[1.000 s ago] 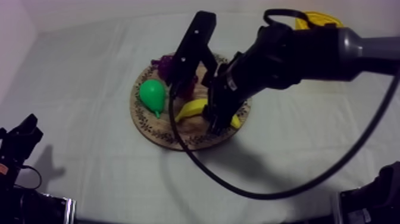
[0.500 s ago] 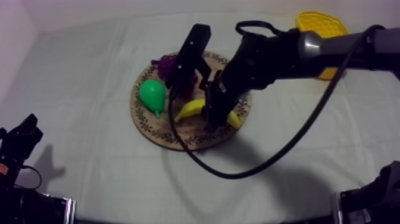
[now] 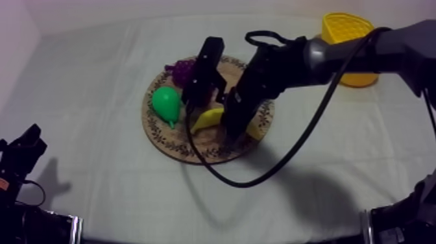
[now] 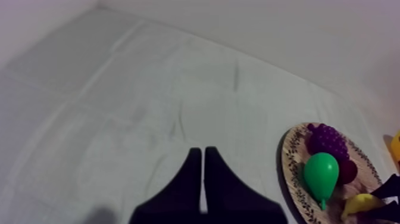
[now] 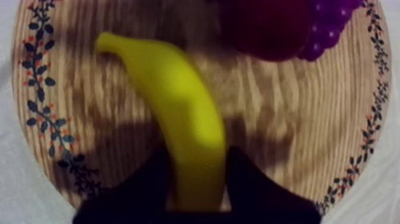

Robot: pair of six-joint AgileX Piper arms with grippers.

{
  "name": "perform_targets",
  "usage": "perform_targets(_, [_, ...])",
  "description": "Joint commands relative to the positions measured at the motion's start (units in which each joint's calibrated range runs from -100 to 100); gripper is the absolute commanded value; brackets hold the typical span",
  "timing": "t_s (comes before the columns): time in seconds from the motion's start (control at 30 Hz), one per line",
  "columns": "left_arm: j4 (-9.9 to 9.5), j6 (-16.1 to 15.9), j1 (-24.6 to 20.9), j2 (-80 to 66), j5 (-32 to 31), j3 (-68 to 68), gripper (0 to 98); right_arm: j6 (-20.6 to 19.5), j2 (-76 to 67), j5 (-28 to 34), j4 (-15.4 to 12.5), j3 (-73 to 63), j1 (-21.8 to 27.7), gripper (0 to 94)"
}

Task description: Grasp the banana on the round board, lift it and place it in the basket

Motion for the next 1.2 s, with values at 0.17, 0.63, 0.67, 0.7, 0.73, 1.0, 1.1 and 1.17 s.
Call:
perform_targets(0.17, [-0.01,0.0,0.0,0.0,0.0,0.0,0.1,1.7,1.0,1.6,-2.4,-2.1,0.6,19.1])
perform_targets(0.63, [-0.01,0.0,0.0,0.0,0.0,0.0,0.1,6.0,-14.1,17.5,-6.8,-2.5,3.3,15.8])
perform_targets(0.67, [-0.01,0.0,0.0,0.0,0.0,0.0,0.1,5.6,-15.7,18.4,-6.8,-2.6,3.8,15.7])
perform_targets(0.7, [-0.01,0.0,0.0,0.0,0.0,0.0,0.1,5.2,-17.3,19.3,-6.7,-2.7,4.3,15.7])
perform_targets(0.73, [-0.01,0.0,0.0,0.0,0.0,0.0,0.1,4.8,-18.8,20.3,-6.7,-3.0,4.8,15.7])
perform_targets(1.0, [-0.01,0.0,0.0,0.0,0.0,0.0,0.1,2.2,-24.4,28.7,-7.2,-11.6,11.9,15.7])
perform_targets(1.1, [-0.01,0.0,0.0,0.0,0.0,0.0,0.1,1.1,-23.9,29.9,-6.9,-15.2,15.5,15.8])
perform_targets(1.17, [-0.01,0.0,0.0,0.0,0.0,0.0,0.1,0.6,-23.2,30.6,-6.6,-17.2,18.0,15.8])
